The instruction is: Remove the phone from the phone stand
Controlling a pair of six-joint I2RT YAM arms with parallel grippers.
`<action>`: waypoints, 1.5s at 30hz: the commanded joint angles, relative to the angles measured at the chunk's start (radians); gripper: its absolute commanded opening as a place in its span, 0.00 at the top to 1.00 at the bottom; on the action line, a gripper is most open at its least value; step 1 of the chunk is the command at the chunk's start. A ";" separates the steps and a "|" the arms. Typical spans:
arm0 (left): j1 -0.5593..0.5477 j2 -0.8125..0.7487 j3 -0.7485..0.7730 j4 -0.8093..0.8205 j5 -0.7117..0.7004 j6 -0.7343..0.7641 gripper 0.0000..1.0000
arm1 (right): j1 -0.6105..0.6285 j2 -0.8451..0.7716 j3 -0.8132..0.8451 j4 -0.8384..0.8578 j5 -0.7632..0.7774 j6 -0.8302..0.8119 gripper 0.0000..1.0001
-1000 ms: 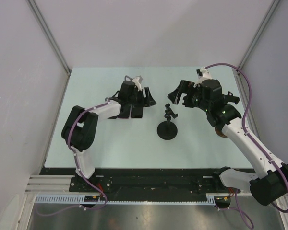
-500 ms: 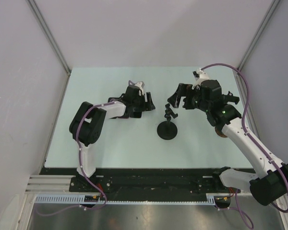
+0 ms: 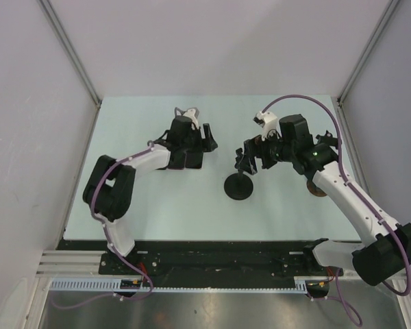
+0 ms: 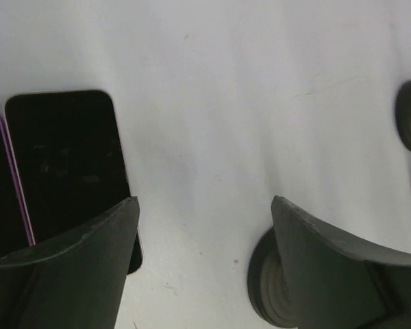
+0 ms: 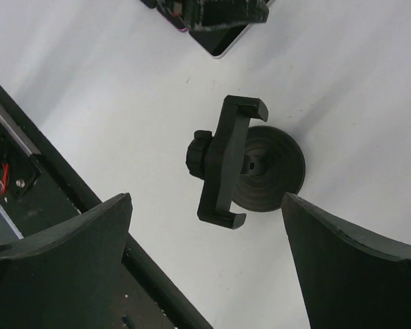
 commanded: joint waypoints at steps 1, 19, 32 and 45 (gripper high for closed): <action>0.019 -0.211 -0.011 0.006 0.044 0.032 0.14 | 0.003 0.019 0.058 -0.032 -0.075 -0.117 0.04; 0.186 -0.649 -0.060 -0.399 0.028 0.245 0.00 | 0.193 0.101 0.135 -0.185 0.123 -0.206 0.29; 0.186 -0.853 -0.167 -0.442 -0.139 0.294 0.00 | 0.262 0.082 0.136 -0.155 0.258 -0.160 1.00; 0.186 -1.128 -0.340 -0.436 -0.528 0.265 0.00 | 0.037 0.079 0.135 0.187 0.704 0.056 1.00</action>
